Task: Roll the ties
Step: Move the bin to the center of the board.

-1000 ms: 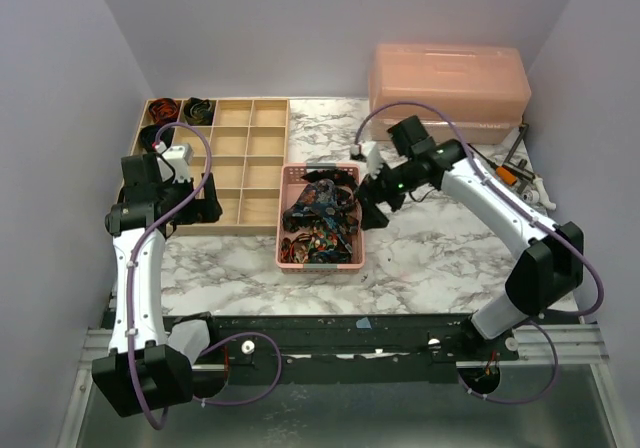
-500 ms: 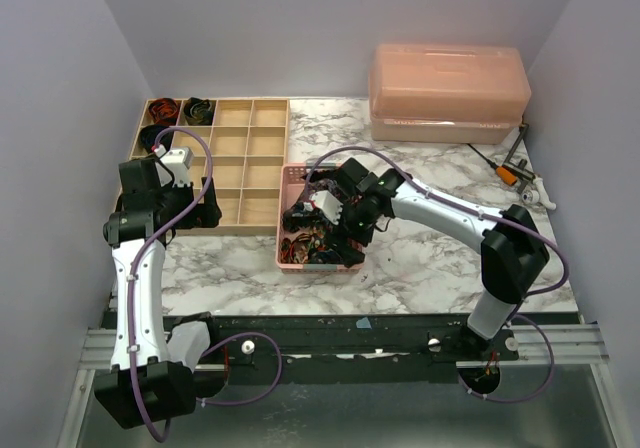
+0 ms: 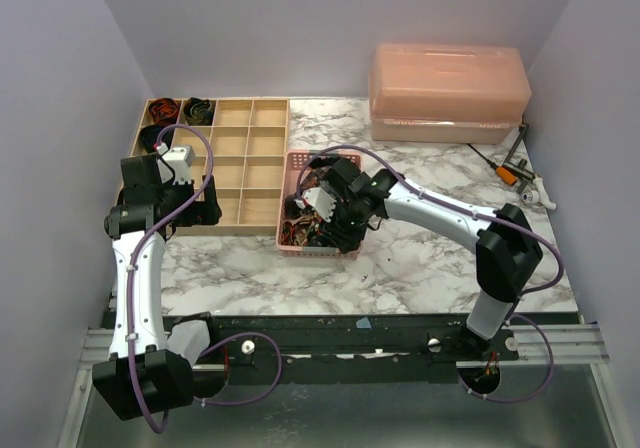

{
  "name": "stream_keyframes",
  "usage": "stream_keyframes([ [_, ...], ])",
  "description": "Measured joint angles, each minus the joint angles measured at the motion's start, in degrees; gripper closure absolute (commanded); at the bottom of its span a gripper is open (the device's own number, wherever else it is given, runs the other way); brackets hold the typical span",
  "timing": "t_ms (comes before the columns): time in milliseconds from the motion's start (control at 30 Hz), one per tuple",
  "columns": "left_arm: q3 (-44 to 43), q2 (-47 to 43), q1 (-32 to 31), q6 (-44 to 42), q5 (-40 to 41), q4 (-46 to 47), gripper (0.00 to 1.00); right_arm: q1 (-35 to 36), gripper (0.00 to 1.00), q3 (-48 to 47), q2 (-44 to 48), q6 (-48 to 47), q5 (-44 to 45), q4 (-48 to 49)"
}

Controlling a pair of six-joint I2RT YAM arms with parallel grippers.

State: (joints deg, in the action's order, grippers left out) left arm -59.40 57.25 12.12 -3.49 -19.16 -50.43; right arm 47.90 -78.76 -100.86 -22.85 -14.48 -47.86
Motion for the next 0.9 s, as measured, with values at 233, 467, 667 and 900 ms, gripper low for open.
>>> stream_keyframes([
  [233,-1.3,1.2,0.0,-1.2,0.0,0.2,0.02,-0.8,0.54,-1.8,-0.2,1.8,1.0,-0.6],
  [467,-1.4,1.2,0.0,-2.7,0.0,0.2,0.01,-2.7,0.49,-3.3,0.0,4.3,2.3,0.2],
  [667,-2.0,1.3,0.0,-3.8,0.0,0.2,0.02,-3.0,0.48,-3.6,-0.9,5.8,5.0,1.4],
  [900,-2.0,1.0,0.0,-5.2,0.0,0.2,0.02,-3.0,0.57,-2.3,-5.3,6.5,8.1,4.6],
])
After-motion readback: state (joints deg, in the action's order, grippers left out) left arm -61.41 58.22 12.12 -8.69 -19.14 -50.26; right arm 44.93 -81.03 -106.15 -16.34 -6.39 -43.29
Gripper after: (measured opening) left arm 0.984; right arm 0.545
